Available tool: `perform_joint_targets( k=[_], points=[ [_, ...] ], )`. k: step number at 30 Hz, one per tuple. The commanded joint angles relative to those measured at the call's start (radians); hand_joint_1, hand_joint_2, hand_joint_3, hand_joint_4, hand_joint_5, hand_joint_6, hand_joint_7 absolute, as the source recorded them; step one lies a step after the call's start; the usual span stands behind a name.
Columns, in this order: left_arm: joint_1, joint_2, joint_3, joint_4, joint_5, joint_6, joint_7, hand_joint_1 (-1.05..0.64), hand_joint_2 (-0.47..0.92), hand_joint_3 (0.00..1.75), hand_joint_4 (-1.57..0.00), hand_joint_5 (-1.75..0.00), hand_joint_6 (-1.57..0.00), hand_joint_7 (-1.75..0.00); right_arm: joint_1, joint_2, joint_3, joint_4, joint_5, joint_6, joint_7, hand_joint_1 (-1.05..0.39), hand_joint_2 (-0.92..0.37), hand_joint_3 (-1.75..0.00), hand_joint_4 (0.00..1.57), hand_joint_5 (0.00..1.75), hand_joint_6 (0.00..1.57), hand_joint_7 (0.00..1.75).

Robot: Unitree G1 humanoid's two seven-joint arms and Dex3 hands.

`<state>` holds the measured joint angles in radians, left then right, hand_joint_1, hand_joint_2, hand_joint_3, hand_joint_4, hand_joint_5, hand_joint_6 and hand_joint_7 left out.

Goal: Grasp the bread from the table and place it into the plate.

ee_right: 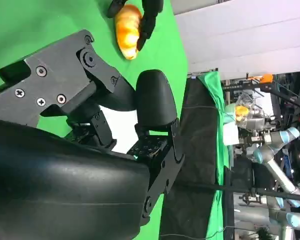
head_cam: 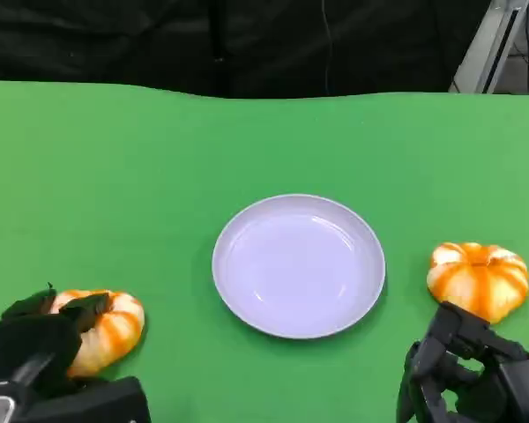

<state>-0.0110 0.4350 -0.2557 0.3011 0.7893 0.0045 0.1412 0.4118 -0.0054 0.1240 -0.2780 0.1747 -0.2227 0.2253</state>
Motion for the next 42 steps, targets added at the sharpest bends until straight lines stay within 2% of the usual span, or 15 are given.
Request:
perform_joint_targets(
  k=[1,9,15,21,25,26,27,28,29,30,31,33,34,37,42],
  points=[
    [-0.004,0.005,-0.004,0.039,-0.023,-0.007,0.022,-0.67,0.92,0.12,-0.24,-0.03,-0.41,-0.01,0.003,-0.004,-0.008,-0.005,0.001,-0.012,-0.005,-0.13,-0.57,-1.21,0.84,1.75,0.66,1.7],
    [0.002,-0.003,-0.009,0.044,-0.026,-0.017,0.074,-0.53,0.92,0.13,-0.33,-0.05,-0.49,-0.03,0.003,-0.007,-0.01,-0.007,0.004,-0.01,-0.003,-0.13,-0.57,-1.22,0.84,1.75,0.67,1.7],
    [0.003,-0.014,-0.001,0.062,-0.051,-0.05,0.137,-0.32,0.92,0.13,-0.51,-0.07,-0.7,-0.06,0.006,-0.007,-0.01,-0.015,0.005,0.001,-0.006,-0.13,-0.56,-1.22,0.84,1.75,0.68,1.69],
    [-0.009,-0.017,0.004,0.111,-0.081,-0.113,0.217,-0.16,0.92,0.24,-0.81,-0.07,-0.89,-0.05,0.004,-0.003,-0.006,-0.008,-0.003,-0.011,-0.01,-0.13,-0.57,-1.22,0.84,1.75,0.69,1.69],
    [-0.014,-0.023,0.007,0.127,-0.087,-0.162,0.299,-0.11,0.92,0.23,-1.2,-0.29,-1.11,-0.1,0.002,-0.005,-0.008,-0.005,-0.002,-0.014,-0.011,-0.12,-0.57,-1.22,0.84,1.75,0.69,1.69],
    [-0.015,-0.026,0.011,0.137,-0.094,-0.191,0.33,-0.11,0.92,0.27,-1.18,-0.47,-1.17,-0.14,0.001,-0.005,-0.008,-0.004,0.002,-0.013,-0.009,-0.12,-0.57,-1.22,0.84,1.75,0.69,1.69],
    [-0.017,-0.027,0.014,0.147,-0.1,-0.215,0.354,-0.09,0.89,0.34,-1.0,-0.99,-1.19,-0.3,0.001,-0.005,-0.008,-0.005,0.005,-0.011,-0.007,-0.13,-0.57,-1.22,0.84,1.75,0.69,1.69],
    [-0.018,-0.029,0.018,0.155,-0.107,-0.237,0.375,-0.09,0.89,0.36,-0.88,-1.29,-1.13,-0.52,0.001,-0.006,-0.008,-0.006,0.004,-0.007,-0.008,-0.13,-0.56,-1.22,0.84,1.75,0.69,1.69],
    [-0.019,-0.031,0.02,0.162,-0.11,-0.251,0.389,-0.1,0.9,0.34,-0.77,-1.56,-0.94,-1.01,0.001,-0.006,-0.008,-0.007,0.003,-0.005,-0.009,-0.13,-0.56,-1.22,0.84,1.75,0.69,1.69],
    [-0.02,-0.031,0.022,0.163,-0.107,-0.259,0.401,-0.1,0.9,0.33,-0.73,-1.65,-0.85,-1.21,0.001,-0.007,-0.008,-0.008,0.003,-0.004,-0.009,-0.14,-0.56,-1.22,0.84,1.75,0.69,1.69],
    [-0.021,-0.031,0.023,0.165,-0.105,-0.266,0.41,-0.11,0.91,0.3,-0.71,-1.71,-0.73,-1.48,0.001,-0.007,-0.008,-0.008,0.003,-0.004,-0.009,-0.14,-0.56,-1.22,0.84,1.75,0.69,1.7],
    [-0.021,-0.033,0.029,0.161,-0.108,-0.282,0.427,-0.11,0.91,0.33,-0.69,-1.74,-0.63,-1.67,0.001,-0.008,-0.008,-0.008,0.004,-0.002,-0.008,-0.14,-0.56,-1.22,0.84,1.75,0.68,1.69],
    [-0.018,-0.034,0.033,0.15,-0.109,-0.286,0.434,-0.11,0.91,0.34,-0.69,-1.74,-0.61,-1.71,0.001,-0.009,-0.008,-0.008,0.003,-0.002,-0.007,-0.14,-0.56,-1.22,0.84,1.75,0.68,1.69],
    [-0.009,-0.035,0.043,0.114,-0.111,-0.288,0.435,-0.1,0.68,0.85,-0.68,-1.75,-0.59,-1.74,0.004,-0.009,-0.008,-0.011,0.002,0.0,-0.009,-0.14,-0.56,-1.21,0.84,1.75,0.67,1.69],
    [0.008,-0.037,0.065,0.01,-0.111,-0.281,0.427,-0.07,0.63,0.94,-0.68,-1.75,-0.59,-1.75,-0.001,-0.012,-0.011,-0.003,0.003,-0.008,-0.003,-0.14,-0.57,-1.21,0.84,1.75,0.67,1.7]
  ],
)
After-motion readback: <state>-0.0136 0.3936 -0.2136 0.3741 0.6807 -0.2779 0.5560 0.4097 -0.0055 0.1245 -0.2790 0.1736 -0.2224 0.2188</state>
